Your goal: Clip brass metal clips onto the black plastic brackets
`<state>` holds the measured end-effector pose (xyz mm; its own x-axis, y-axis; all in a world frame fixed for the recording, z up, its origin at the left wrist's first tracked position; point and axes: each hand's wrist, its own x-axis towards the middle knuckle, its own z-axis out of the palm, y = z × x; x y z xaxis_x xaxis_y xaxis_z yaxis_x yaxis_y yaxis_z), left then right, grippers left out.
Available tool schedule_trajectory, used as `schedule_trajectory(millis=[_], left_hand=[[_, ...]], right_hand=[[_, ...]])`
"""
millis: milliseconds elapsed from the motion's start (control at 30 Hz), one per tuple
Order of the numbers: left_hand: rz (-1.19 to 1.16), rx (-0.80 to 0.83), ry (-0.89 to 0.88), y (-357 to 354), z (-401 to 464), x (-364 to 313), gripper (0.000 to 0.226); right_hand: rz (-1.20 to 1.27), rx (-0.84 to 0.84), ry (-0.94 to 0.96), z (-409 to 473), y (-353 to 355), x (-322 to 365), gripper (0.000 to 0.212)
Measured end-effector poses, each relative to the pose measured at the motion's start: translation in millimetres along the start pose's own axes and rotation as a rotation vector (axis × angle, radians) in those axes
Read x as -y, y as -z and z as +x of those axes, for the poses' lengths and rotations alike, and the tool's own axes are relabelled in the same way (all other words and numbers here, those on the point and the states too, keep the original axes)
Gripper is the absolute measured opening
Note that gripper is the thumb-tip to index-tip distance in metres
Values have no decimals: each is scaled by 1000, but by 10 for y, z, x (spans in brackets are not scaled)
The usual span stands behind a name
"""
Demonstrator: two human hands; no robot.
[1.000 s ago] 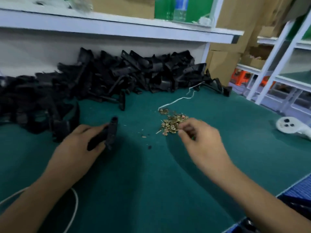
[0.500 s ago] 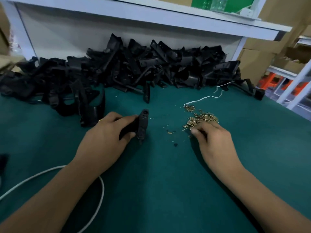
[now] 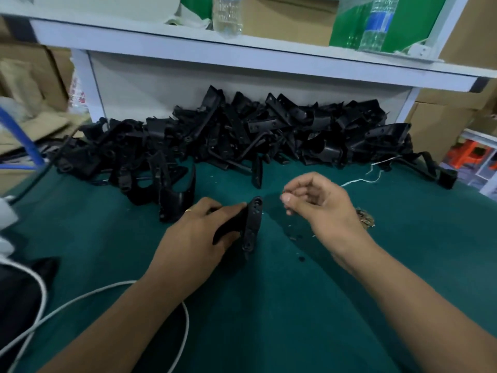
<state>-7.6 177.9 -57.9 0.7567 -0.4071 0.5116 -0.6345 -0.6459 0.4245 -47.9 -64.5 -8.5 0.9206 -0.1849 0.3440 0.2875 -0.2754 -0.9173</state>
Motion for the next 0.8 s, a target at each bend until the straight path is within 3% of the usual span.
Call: schedule_trajectory(millis=[200, 300, 400, 633, 800], left_hand=[[31, -127, -18, 0, 31, 40, 64], [14, -138, -2, -3, 34, 33, 61], [-9, -132, -11, -1, 26, -9, 59], [-31, -146, -57, 24, 27, -5, 58], [-50, -109, -65, 25, 11, 18, 60]], right_hand=[[366, 68, -121, -80, -289, -341, 14], [476, 102, -145, -105, -273, -332, 22], [546, 86, -148, -120, -297, -267, 17], [531, 124, -131, -171, -282, -196, 15], [371, 152, -38, -154, -241, -170, 15]])
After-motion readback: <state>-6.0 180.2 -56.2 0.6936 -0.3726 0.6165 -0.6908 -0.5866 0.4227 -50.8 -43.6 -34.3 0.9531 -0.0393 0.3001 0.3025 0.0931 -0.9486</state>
